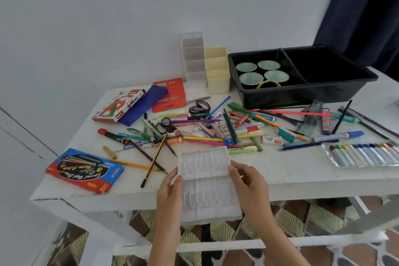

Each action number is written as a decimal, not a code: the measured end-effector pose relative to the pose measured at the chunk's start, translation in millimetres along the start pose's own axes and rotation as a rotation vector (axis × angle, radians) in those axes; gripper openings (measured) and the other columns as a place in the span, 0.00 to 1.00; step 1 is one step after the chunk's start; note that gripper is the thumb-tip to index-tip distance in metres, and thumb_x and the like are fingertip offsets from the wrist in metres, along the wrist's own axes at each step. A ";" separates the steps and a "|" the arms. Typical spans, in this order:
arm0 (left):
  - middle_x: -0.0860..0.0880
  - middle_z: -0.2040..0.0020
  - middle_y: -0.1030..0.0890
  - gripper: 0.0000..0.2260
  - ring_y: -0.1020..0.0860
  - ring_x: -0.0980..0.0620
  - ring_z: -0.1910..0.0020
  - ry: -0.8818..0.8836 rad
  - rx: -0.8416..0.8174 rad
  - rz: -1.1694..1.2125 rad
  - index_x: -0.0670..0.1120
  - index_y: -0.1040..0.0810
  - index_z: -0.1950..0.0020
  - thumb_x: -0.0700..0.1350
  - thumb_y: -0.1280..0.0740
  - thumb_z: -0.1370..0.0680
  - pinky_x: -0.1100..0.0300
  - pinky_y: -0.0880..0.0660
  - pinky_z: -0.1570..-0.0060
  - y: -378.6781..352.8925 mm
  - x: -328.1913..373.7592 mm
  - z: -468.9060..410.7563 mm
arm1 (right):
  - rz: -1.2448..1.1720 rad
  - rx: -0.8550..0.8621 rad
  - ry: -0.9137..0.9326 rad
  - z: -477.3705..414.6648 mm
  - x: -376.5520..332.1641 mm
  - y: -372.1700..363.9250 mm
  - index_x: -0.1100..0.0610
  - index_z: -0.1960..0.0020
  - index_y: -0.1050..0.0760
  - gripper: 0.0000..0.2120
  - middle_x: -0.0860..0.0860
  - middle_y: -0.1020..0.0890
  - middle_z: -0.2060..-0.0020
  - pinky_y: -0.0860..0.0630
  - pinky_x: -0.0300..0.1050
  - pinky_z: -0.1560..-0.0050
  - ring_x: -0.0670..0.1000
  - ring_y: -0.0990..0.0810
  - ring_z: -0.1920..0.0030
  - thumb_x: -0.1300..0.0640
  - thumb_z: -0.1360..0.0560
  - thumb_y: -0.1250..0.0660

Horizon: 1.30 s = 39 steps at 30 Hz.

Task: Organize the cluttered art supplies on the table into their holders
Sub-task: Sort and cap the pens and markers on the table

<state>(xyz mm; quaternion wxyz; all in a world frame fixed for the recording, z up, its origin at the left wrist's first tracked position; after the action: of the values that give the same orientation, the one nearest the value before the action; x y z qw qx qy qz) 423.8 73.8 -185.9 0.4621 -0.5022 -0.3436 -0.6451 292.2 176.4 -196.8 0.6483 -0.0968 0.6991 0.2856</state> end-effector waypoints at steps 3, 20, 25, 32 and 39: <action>0.56 0.53 0.23 0.10 0.26 0.63 0.56 -0.014 0.030 -0.102 0.53 0.26 0.41 0.44 0.38 0.20 0.66 0.32 0.60 6.1 -15.8 8.9 | 0.119 -0.027 0.011 7.3 10.4 1.0 0.55 0.39 0.23 0.13 0.50 0.24 0.56 0.30 0.29 0.66 0.45 0.25 0.63 0.54 0.23 0.36; 0.58 0.27 0.44 0.18 0.53 0.60 0.26 -0.586 -0.237 -0.746 0.49 0.38 0.27 0.43 0.45 0.18 0.64 0.55 0.27 -8.6 -28.0 -34.6 | 0.409 -0.032 0.032 -30.4 15.9 -40.8 0.61 0.35 0.27 0.16 0.57 0.24 0.47 0.34 0.35 0.66 0.47 0.28 0.66 0.58 0.20 0.42; 0.58 0.26 0.60 0.29 0.65 0.60 0.28 -0.688 -0.297 -1.109 0.54 0.57 0.26 0.64 0.69 0.25 0.70 0.71 0.34 -13.4 -37.2 -54.7 | 0.426 -0.001 0.035 -39.3 17.0 -46.8 0.60 0.35 0.26 0.16 0.55 0.25 0.50 0.33 0.38 0.62 0.48 0.27 0.62 0.57 0.21 0.41; 0.57 0.25 0.58 0.35 0.62 0.59 0.26 -0.707 -0.260 -1.111 0.53 0.53 0.24 0.65 0.73 0.27 0.66 0.67 0.29 -14.9 -47.3 -61.7 | 0.403 0.037 0.001 -46.1 22.6 -49.6 0.56 0.37 0.25 0.15 0.55 0.21 0.53 0.33 0.39 0.64 0.47 0.27 0.65 0.55 0.21 0.39; 0.57 0.25 0.57 0.36 0.62 0.59 0.26 -0.683 -0.296 -1.116 0.51 0.50 0.23 0.63 0.71 0.27 0.66 0.67 0.30 -21.4 -34.6 -70.4 | 0.390 0.114 -0.014 -52.5 22.3 -51.9 0.51 0.41 0.24 0.11 0.51 0.22 0.61 0.30 0.41 0.65 0.49 0.24 0.62 0.53 0.22 0.37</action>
<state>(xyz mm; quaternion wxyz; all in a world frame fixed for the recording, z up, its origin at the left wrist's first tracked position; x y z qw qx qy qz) 382.8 25.9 -237.1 -0.1491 -0.4831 -0.5868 -0.6325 270.5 111.7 -232.7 0.5901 0.0791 0.7150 0.3664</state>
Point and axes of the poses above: each hand's wrist, its own z-axis away from the middle knuckle, its own y-axis out of the back of the hand, x = y × z, the point moved 2 cm from there along -z, towards the middle knuckle
